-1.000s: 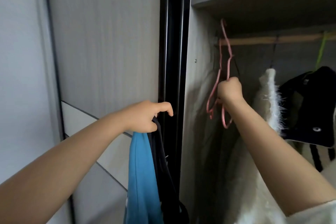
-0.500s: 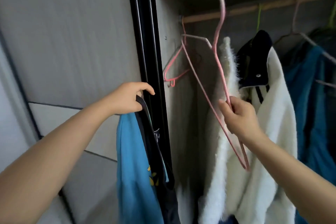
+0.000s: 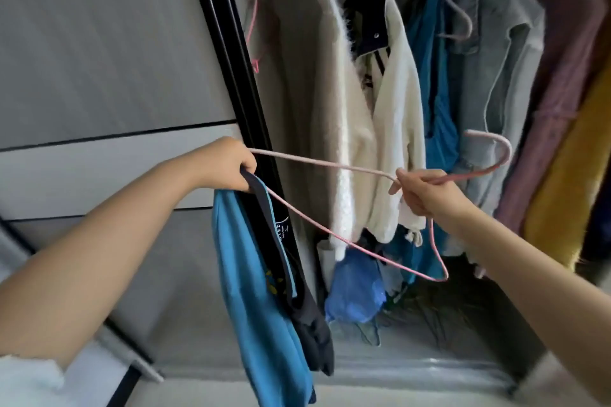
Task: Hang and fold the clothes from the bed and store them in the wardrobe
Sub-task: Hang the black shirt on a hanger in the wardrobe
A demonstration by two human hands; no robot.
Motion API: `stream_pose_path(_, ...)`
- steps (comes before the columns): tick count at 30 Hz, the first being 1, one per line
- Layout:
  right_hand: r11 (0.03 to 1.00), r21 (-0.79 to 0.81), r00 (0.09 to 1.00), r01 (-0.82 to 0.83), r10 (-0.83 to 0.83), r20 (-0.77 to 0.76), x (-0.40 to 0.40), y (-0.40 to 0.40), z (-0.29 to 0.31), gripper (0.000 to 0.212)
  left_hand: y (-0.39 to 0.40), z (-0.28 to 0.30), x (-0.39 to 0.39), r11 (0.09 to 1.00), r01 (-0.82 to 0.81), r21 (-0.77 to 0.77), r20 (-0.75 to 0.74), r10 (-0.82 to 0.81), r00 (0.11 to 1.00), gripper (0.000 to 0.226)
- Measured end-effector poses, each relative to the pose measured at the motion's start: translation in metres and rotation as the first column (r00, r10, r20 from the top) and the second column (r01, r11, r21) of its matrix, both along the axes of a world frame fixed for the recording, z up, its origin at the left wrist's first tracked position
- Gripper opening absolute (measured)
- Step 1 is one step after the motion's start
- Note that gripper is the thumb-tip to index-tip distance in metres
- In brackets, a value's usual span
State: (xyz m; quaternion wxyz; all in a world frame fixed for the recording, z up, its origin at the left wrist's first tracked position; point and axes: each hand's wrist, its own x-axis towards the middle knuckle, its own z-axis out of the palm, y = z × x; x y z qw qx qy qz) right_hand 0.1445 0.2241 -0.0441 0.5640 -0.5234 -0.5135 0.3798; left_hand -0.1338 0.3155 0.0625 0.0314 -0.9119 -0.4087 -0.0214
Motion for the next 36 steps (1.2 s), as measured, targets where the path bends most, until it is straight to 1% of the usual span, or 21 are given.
stream_pose_path(2, 1.000, -0.012, 0.996, -0.025, 0.026, 0.084, 0.007, -0.019, 0.012, 0.037, -0.007, -0.002, 0.004, 1.000, 0.024, 0.013, -0.027, -0.024, 0.999, 0.043)
stream_pose_path(4, 0.997, -0.068, 0.975, -0.026, 0.041, 0.217, 0.020, -0.036, 0.023, 0.037, -0.015, -0.004, 0.008, 0.998, 0.053, 0.032, -0.015, -0.053, 0.998, 0.045)
stream_pose_path(6, 0.993, -0.114, 0.950, -0.038, 0.071, 0.304, 0.037, -0.048, 0.030, 0.036, -0.020, -0.006, 0.009, 0.995, 0.083, 0.047, -0.013, -0.082, 0.997, 0.046)
stream_pose_path(10, 0.991, -0.122, 0.936, -0.053, 0.092, 0.340, 0.072, -0.065, 0.046, 0.036, -0.026, -0.013, 0.019, 0.989, 0.148, 0.017, -0.088, -0.146, 0.985, 0.046)
stream_pose_path(12, 0.989, -0.129, 0.929, -0.066, 0.108, 0.355, 0.086, -0.071, 0.058, 0.040, -0.029, -0.013, 0.031, 0.981, 0.194, 0.007, -0.165, -0.190, 0.968, 0.046)
stream_pose_path(13, 0.988, -0.139, 0.928, -0.071, 0.117, 0.353, 0.094, -0.075, 0.062, 0.043, -0.031, -0.014, 0.040, 0.975, 0.221, 0.019, -0.230, -0.211, 0.950, 0.046)
stream_pose_path(15, 0.981, -0.165, 0.915, -0.098, 0.154, 0.374, 0.100, -0.076, 0.064, 0.041, -0.039, -0.017, 0.054, 0.958, 0.285, 0.038, -0.371, -0.251, 0.894, 0.042)
stream_pose_path(17, 0.977, -0.178, 0.899, -0.115, 0.178, 0.401, 0.107, -0.076, 0.063, 0.037, -0.047, -0.022, 0.069, 0.928, 0.371, 0.044, -0.474, -0.307, 0.825, 0.038)
stream_pose_path(18, 0.978, -0.179, 0.895, -0.112, 0.177, 0.409, 0.112, -0.077, 0.063, 0.036, -0.050, -0.024, 0.076, 0.908, 0.417, 0.047, -0.497, -0.341, 0.798, 0.034)
stream_pose_path(20, 0.980, -0.174, 0.897, -0.095, 0.160, 0.412, 0.123, -0.082, 0.064, 0.037, -0.052, -0.027, 0.084, 0.852, 0.518, 0.076, -0.476, -0.425, 0.770, 0.029)
stream_pose_path(21, 0.981, -0.172, 0.905, -0.094, 0.156, 0.397, 0.130, -0.084, 0.063, 0.039, -0.051, -0.030, 0.086, 0.833, 0.546, 0.089, -0.448, -0.456, 0.769, 0.034)
stream_pose_path(22, 0.982, -0.162, 0.914, -0.099, 0.154, 0.375, 0.136, -0.086, 0.064, 0.045, -0.050, -0.031, 0.085, 0.804, 0.579, 0.134, -0.416, -0.485, 0.769, 0.045)
stream_pose_path(23, 0.983, -0.152, 0.919, -0.102, 0.152, 0.364, 0.142, -0.089, 0.065, 0.050, -0.049, -0.033, 0.087, 0.736, 0.640, 0.221, -0.383, -0.538, 0.751, 0.054)
stream_pose_path(25, 0.986, -0.137, 0.914, -0.095, 0.141, 0.380, 0.146, -0.092, 0.064, 0.054, -0.042, -0.044, 0.090, 0.594, 0.708, 0.381, -0.325, -0.631, 0.704, 0.055)
stream_pose_path(26, 0.987, -0.137, 0.905, -0.080, 0.130, 0.405, 0.144, -0.094, 0.062, 0.052, -0.039, -0.051, 0.095, 0.529, 0.729, 0.434, -0.287, -0.686, 0.669, 0.056)
stream_pose_path(27, 0.989, -0.137, 0.896, -0.063, 0.116, 0.429, 0.141, -0.095, 0.061, 0.048, -0.038, -0.056, 0.102, 0.489, 0.753, 0.440, -0.265, -0.731, 0.629, 0.059)
stream_pose_path(28, 0.990, -0.130, 0.886, -0.052, 0.106, 0.451, 0.136, -0.096, 0.060, 0.042, -0.039, -0.058, 0.112, 0.464, 0.765, 0.447, -0.251, -0.755, 0.605, 0.057)
stream_pose_path(29, 0.990, -0.130, 0.875, -0.045, 0.102, 0.473, 0.130, -0.096, 0.058, 0.038, -0.043, -0.055, 0.125, 0.457, 0.779, 0.430, -0.243, -0.772, 0.587, 0.050)
stream_pose_path(31, 0.991, -0.133, 0.857, -0.019, 0.085, 0.508, 0.117, -0.095, 0.051, 0.037, -0.050, -0.050, 0.146, 0.416, 0.802, 0.429, -0.237, -0.805, 0.544, 0.036)
stream_pose_path(32, 0.993, -0.122, 0.855, 0.006, 0.058, 0.515, 0.111, -0.095, 0.047, 0.037, -0.054, -0.048, 0.157, 0.394, 0.810, 0.435, -0.234, -0.819, 0.525, 0.034)
stream_pose_path(36, 0.995, -0.080, 0.893, 0.059, -0.017, 0.451, 0.088, -0.099, 0.035, 0.036, -0.072, -0.039, 0.187, 0.299, 0.807, 0.510, -0.224, -0.859, 0.460, 0.027)
